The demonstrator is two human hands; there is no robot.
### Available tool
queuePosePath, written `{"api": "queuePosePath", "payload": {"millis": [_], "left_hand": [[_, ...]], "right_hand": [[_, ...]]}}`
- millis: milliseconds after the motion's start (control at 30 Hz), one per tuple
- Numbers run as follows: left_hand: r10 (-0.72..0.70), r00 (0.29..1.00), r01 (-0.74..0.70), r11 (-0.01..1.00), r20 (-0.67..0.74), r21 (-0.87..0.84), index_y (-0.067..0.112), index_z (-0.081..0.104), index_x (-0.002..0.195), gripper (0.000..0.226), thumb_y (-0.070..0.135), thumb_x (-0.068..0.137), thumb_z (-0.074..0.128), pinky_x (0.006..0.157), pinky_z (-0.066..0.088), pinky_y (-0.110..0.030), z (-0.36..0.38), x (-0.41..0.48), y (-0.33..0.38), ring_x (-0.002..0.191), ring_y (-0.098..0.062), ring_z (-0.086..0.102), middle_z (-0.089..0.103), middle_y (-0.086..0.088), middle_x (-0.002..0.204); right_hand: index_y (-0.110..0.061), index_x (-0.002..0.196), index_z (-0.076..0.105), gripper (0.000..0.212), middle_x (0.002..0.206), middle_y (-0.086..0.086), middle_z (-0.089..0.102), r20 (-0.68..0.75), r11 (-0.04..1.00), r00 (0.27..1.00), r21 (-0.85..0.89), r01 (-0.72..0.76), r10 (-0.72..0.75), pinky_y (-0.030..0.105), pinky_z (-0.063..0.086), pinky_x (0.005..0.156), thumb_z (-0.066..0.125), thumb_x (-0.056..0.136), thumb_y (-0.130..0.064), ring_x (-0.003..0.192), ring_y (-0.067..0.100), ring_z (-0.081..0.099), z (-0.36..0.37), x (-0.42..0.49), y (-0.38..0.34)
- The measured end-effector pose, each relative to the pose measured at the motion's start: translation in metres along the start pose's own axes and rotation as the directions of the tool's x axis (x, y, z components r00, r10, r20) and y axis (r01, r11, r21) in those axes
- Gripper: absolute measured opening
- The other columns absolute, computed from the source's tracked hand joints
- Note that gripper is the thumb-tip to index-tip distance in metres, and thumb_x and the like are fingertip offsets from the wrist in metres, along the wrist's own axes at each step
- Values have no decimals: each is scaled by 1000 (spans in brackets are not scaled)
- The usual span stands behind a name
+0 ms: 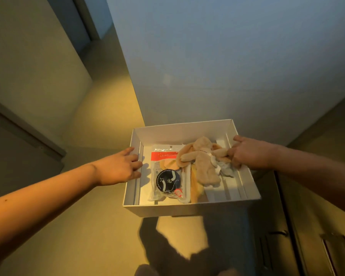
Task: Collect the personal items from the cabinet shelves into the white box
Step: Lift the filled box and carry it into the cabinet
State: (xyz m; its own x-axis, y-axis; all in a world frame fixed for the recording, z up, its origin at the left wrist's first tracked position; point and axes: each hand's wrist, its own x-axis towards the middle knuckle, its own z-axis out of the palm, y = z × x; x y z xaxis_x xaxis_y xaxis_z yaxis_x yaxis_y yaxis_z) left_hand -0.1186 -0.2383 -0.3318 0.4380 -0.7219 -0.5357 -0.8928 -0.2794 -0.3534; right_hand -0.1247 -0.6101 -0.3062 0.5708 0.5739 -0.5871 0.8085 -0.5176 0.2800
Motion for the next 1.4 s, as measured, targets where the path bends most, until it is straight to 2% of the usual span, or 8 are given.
{"api": "queuePosePath", "payload": {"millis": [233, 400, 567, 733, 900, 1033, 1167, 1400], "left_hand": [[-13, 998, 15, 999, -63, 29, 15, 51, 116, 24, 12, 95, 38, 108, 13, -57, -79, -49, -20, 113, -32, 42, 50, -13, 118], [48, 956, 14, 978, -290, 208, 22, 67, 80, 18, 19, 66, 79, 84, 49, -52, -125, -88, -26, 77, -21, 62, 64, -3, 81], [33, 943, 42, 976, -332, 214, 22, 69, 79, 26, 18, 58, 84, 81, 50, -54, -146, -112, -21, 76, -21, 64, 66, -4, 83], [-152, 988, 155, 965, -27, 212, 18, 42, 132, 37, 12, 96, 42, 109, 3, -58, -142, -120, -12, 124, -29, 36, 40, -12, 135], [-123, 980, 152, 970, -154, 192, 17, 51, 124, 31, 12, 93, 48, 108, 11, -58, -143, -134, 0, 117, -29, 46, 50, -12, 126], [-192, 981, 191, 971, -3, 147, 17, 45, 129, 33, 13, 96, 41, 110, 5, -57, -147, -142, 12, 122, -28, 39, 43, -12, 131], [-183, 965, 202, 975, -186, 91, 16, 59, 115, 28, 13, 86, 59, 105, 21, -60, -151, -152, 26, 108, -28, 53, 56, -11, 114], [-288, 925, 303, 953, -249, 25, 19, 71, 79, 34, 15, 50, 88, 77, 51, -53, -148, -174, 59, 73, -23, 65, 66, -6, 79]], "right_hand": [[-23, 106, 63, 24, 122, -1, 55, 19, 997, 997, -21, -72, 72, 41, 12, 111, 52, 87, -12, 118, 18, 47, -64, -66, 19], [-24, 103, 63, 23, 119, -3, 56, -29, 990, 994, -93, -105, 103, 37, 18, 107, 51, 86, -12, 114, 17, 50, -92, -104, 15], [-27, 105, 62, 26, 121, -6, 55, -49, 984, 991, -120, -128, 123, 34, 18, 103, 51, 86, -13, 116, 15, 48, -111, -126, 8], [-26, 105, 63, 25, 120, -7, 55, -94, 983, 987, -113, -142, 131, 33, 17, 105, 52, 86, -12, 115, 13, 49, -120, -136, 2], [-29, 105, 63, 25, 123, -9, 53, -143, 989, 986, -109, -101, 85, 32, 18, 106, 55, 86, -14, 116, 11, 48, -124, -140, 2], [-29, 106, 63, 28, 127, -9, 51, -188, 991, 982, -124, -52, 28, 32, 20, 105, 53, 86, -12, 116, 10, 46, -125, -136, 7], [-31, 104, 65, 27, 124, -11, 52, -225, 985, 974, -170, 2, -40, 28, 28, 98, 53, 87, -14, 109, 9, 49, -128, -127, 14], [-31, 107, 64, 27, 126, -10, 52, -217, 959, 962, -262, 108, -168, 31, 25, 104, 55, 86, -16, 116, 10, 46, -147, -97, 21]]}}
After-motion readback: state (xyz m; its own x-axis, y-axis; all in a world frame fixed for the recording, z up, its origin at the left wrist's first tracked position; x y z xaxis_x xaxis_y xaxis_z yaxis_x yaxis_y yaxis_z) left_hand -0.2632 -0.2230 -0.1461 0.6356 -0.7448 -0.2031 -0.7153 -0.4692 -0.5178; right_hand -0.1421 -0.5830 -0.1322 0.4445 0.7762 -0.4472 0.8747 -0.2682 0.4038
